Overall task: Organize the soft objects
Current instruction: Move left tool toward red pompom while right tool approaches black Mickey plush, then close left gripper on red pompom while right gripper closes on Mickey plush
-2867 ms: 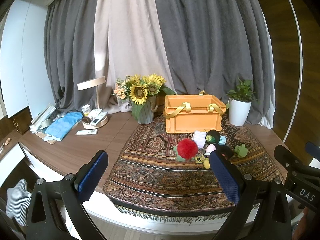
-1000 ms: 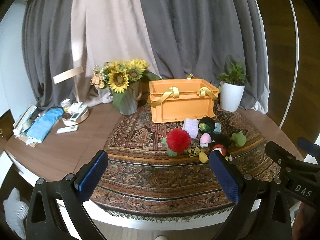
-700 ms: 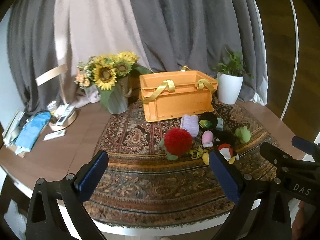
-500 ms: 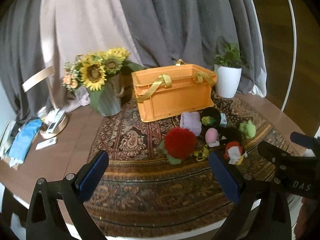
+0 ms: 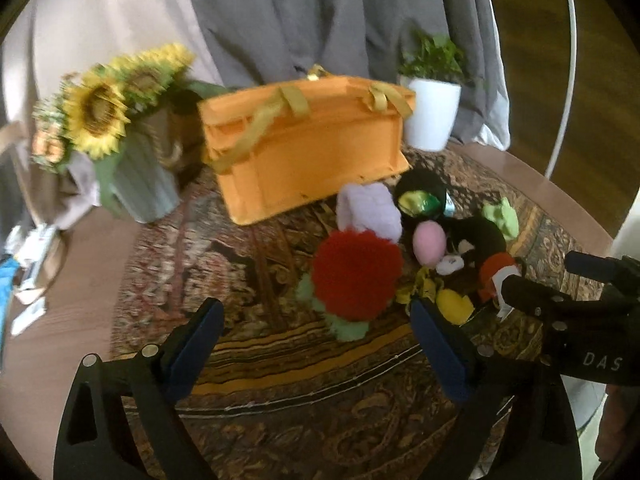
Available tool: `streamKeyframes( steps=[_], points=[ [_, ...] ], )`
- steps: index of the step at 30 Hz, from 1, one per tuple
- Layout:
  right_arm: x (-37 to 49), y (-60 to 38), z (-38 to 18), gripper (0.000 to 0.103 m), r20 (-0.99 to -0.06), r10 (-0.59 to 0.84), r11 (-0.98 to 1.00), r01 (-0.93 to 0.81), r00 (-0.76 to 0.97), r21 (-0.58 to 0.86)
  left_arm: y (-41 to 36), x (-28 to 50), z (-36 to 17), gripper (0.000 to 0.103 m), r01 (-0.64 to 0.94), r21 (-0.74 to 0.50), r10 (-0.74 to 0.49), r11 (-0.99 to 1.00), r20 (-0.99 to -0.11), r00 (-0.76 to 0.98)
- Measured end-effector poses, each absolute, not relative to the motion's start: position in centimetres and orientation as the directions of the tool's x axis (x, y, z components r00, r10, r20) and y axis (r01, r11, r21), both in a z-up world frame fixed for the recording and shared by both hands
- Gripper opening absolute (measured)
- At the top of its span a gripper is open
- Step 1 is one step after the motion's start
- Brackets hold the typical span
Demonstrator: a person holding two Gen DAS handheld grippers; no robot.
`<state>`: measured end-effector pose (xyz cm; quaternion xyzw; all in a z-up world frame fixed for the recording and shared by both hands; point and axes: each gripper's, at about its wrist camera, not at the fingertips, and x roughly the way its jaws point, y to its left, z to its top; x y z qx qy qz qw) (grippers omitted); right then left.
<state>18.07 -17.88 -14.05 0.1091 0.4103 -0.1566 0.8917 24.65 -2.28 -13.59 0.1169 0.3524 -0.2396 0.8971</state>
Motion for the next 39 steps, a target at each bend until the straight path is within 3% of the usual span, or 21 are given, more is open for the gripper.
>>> streamKeyframes(
  steps=[16,25,28,35,39],
  points=[
    [21.3,-19.8,-17.7,0.08,-0.818,-0.17,0.917,0.392,0.55,0.073,-5.4,28.6,-18.0,0.089,0.604,-0.013,-0.415,0.797,-0.739,0.531],
    [23.0,-20.4,-18.3,0.08,-0.823,-0.167,0.931,0.363,0.543,0.05,-6.8,30.1,-19.0,0.084,0.602,-0.017,-0.408,0.798,-0.75,0.52],
    [23.7,-20.6,-18.9,0.077,-0.83,-0.147,0.937,0.344,0.538,0.056,-7.1,30.8,-19.5,0.079,0.595,-0.042,-0.411,0.803,-0.761,0.502],
    [24.7,-21.6,-20.0,0.066,-0.842,-0.107,0.944,0.32,0.529,0.081,-7.8,31.7,-20.3,0.053,0.567,-0.057,-0.39,0.822,-0.782,0.486],
    [24.9,-21.7,-20.0,0.062,-0.842,-0.1,0.951,0.3,0.53,0.076,-8.1,31.5,-20.4,0.044,0.541,-0.052,-0.371,0.84,-0.782,0.5]
  ],
)
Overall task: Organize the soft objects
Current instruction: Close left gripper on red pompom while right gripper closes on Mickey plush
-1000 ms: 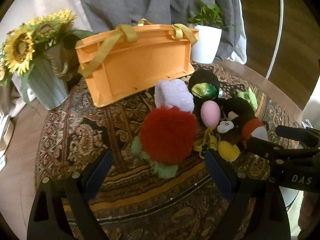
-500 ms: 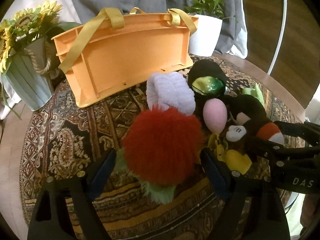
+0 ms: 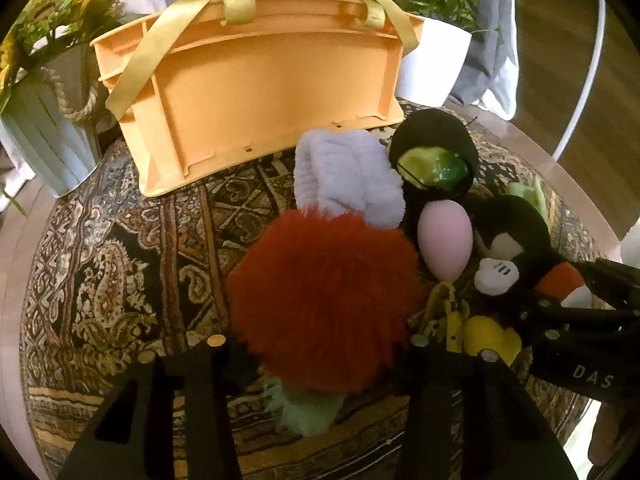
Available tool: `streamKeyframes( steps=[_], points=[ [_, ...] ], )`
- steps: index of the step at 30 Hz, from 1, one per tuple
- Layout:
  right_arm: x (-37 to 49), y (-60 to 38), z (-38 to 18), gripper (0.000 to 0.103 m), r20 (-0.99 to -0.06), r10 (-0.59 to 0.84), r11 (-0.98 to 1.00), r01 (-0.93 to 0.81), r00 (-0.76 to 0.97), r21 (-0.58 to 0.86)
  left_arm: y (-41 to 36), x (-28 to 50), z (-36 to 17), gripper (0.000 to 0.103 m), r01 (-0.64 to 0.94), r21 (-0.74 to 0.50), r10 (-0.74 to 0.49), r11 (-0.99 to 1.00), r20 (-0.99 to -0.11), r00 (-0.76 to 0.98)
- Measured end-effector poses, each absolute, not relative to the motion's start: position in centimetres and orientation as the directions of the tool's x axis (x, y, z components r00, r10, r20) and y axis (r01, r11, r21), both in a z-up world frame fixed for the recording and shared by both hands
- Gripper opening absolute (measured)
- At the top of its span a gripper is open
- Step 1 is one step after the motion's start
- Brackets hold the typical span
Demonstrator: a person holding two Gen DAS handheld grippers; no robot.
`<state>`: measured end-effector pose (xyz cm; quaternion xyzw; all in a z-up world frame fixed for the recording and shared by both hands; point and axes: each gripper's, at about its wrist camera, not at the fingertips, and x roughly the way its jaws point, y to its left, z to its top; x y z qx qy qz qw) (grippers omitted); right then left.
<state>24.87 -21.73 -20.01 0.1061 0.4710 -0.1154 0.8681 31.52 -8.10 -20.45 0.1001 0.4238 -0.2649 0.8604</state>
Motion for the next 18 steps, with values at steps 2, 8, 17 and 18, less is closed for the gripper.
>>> streamKeyframes(
  steps=[2,8,17,18],
  points=[
    [24.8,-21.9,-19.9,0.06,-0.842,-0.093,0.954,0.29,0.531,0.078,-8.2,31.4,-20.4,0.041,0.525,-0.047,-0.359,0.85,-0.781,0.511],
    [24.4,-22.6,-19.1,0.056,-0.838,-0.072,0.955,0.278,0.54,0.098,-8.2,30.2,-19.5,0.038,0.495,-0.046,-0.347,0.867,-0.77,0.536],
    [22.8,-23.6,-16.7,0.05,-0.809,-0.044,0.96,0.248,0.586,0.127,-8.5,28.0,-16.6,0.037,0.457,-0.062,-0.351,0.888,-0.732,0.584],
    [22.7,-23.7,-16.4,0.049,-0.805,-0.042,0.961,0.245,0.592,0.13,-8.5,27.9,-16.3,0.037,0.454,-0.065,-0.354,0.889,-0.728,0.588]
  ],
)
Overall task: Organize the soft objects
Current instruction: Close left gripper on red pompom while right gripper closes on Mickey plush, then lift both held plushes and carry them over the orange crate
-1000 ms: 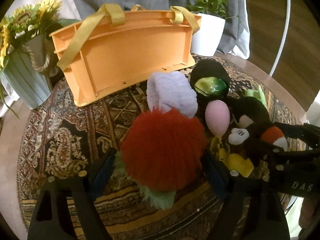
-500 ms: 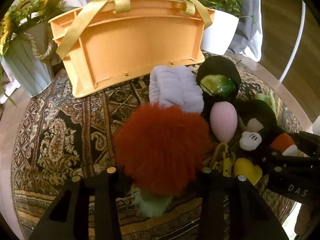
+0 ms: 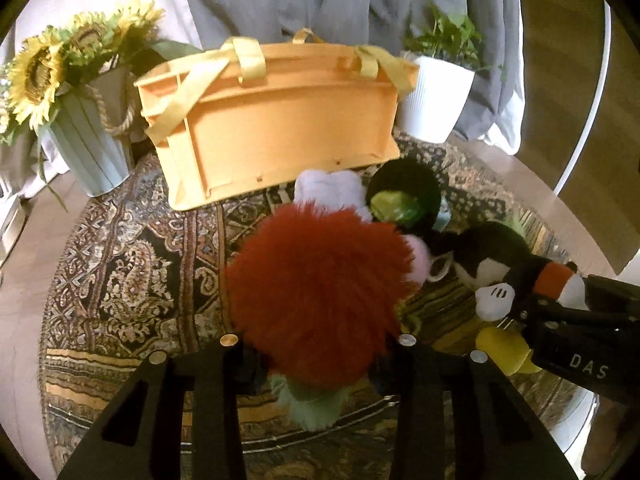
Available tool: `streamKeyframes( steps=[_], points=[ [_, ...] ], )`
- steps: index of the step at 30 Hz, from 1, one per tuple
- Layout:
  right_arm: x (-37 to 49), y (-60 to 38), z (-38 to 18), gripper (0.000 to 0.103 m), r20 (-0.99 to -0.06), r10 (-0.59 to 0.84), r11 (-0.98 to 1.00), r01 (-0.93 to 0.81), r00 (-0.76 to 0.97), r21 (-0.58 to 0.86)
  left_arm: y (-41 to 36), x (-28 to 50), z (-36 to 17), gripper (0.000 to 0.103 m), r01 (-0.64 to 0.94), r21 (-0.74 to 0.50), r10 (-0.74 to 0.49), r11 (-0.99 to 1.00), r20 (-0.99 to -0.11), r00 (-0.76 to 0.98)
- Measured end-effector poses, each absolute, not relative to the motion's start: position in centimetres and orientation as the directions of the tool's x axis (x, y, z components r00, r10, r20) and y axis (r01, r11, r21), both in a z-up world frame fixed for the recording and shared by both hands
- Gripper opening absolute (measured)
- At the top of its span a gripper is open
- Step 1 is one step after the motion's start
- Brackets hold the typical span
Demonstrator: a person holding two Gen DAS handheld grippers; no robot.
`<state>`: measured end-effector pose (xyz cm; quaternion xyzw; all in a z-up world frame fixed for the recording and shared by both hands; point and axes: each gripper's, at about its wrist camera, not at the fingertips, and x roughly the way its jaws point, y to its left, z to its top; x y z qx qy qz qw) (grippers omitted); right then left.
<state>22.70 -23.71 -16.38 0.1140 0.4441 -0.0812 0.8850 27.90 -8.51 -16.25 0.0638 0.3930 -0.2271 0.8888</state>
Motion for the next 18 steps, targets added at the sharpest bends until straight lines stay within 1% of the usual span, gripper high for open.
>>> streamKeyframes(
  steps=[5,12,18],
  points=[
    [22.2,-24.1,-14.2,0.049,-0.772,-0.024,0.964,0.22,0.635,0.151,-8.8,27.5,-14.1,0.037,0.434,-0.073,-0.358,0.898,-0.698,0.621],
    [21.7,-24.2,-10.4,0.049,-0.702,-0.015,0.972,0.175,0.712,0.157,-8.7,27.0,-10.9,0.037,0.407,-0.083,-0.361,0.909,-0.645,0.674],
    [22.2,-24.1,-7.8,0.049,-0.641,0.009,0.977,0.131,0.767,0.171,-8.4,27.1,-8.0,0.037,0.374,-0.088,-0.353,0.923,-0.579,0.734]
  ],
)
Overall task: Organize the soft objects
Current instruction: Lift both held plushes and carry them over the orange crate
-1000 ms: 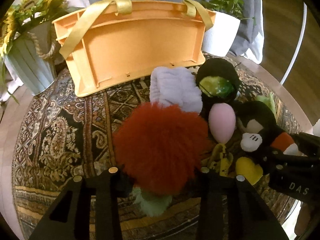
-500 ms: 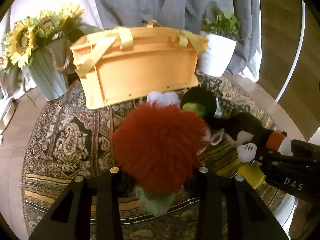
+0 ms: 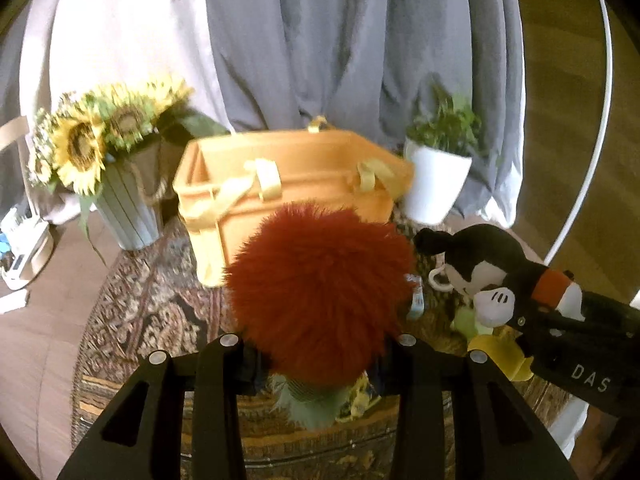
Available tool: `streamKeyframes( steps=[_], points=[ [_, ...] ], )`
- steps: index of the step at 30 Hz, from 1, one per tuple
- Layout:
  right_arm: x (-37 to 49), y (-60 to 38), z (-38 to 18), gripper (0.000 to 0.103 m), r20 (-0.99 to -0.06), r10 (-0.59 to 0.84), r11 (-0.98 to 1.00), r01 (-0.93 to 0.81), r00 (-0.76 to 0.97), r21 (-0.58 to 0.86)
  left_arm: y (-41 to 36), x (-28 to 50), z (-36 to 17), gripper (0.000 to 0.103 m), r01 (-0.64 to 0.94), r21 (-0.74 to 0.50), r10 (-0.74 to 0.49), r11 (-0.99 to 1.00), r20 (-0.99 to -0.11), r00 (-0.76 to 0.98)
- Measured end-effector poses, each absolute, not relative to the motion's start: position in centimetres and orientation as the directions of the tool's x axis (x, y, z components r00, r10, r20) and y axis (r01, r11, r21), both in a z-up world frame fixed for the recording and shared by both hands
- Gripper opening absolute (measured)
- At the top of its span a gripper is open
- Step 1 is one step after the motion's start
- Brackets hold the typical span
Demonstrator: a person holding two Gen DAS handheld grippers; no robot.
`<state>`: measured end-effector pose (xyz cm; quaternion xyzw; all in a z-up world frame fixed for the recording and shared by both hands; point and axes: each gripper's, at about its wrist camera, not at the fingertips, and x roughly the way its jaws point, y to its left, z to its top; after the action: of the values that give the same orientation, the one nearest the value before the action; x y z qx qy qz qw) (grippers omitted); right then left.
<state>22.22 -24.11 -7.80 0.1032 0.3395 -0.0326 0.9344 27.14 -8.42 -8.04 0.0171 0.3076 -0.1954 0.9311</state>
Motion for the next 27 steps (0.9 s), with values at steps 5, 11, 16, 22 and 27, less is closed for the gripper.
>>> streamKeyframes(
  steps=[5,11,16,22,27],
  points=[
    [23.2,-24.1,-6.0,0.049,-0.589,0.031,0.979,0.093,0.807,0.18,-8.3,27.7,-6.0,0.037,0.346,-0.085,-0.335,0.935,-0.538,0.774],
    [24.6,-24.1,-3.9,0.049,-0.528,0.066,0.982,0.037,0.847,0.183,-8.4,28.7,-3.6,0.037,0.316,-0.068,-0.308,0.946,-0.485,0.819],
    [26.0,-24.6,-2.3,0.049,-0.482,0.092,0.984,-0.004,0.872,0.181,-8.7,29.5,-1.9,0.037,0.291,-0.053,-0.285,0.955,-0.437,0.853],
    [27.8,-25.0,-0.8,0.049,-0.437,0.11,0.984,-0.035,0.893,0.176,-9.1,30.8,-0.5,0.037,0.265,-0.041,-0.259,0.963,-0.399,0.88],
    [29.5,-25.3,0.2,0.049,-0.411,0.123,0.984,-0.056,0.903,0.17,-9.5,32.0,0.3,0.037,0.247,-0.031,-0.24,0.969,-0.372,0.897]
  ],
)
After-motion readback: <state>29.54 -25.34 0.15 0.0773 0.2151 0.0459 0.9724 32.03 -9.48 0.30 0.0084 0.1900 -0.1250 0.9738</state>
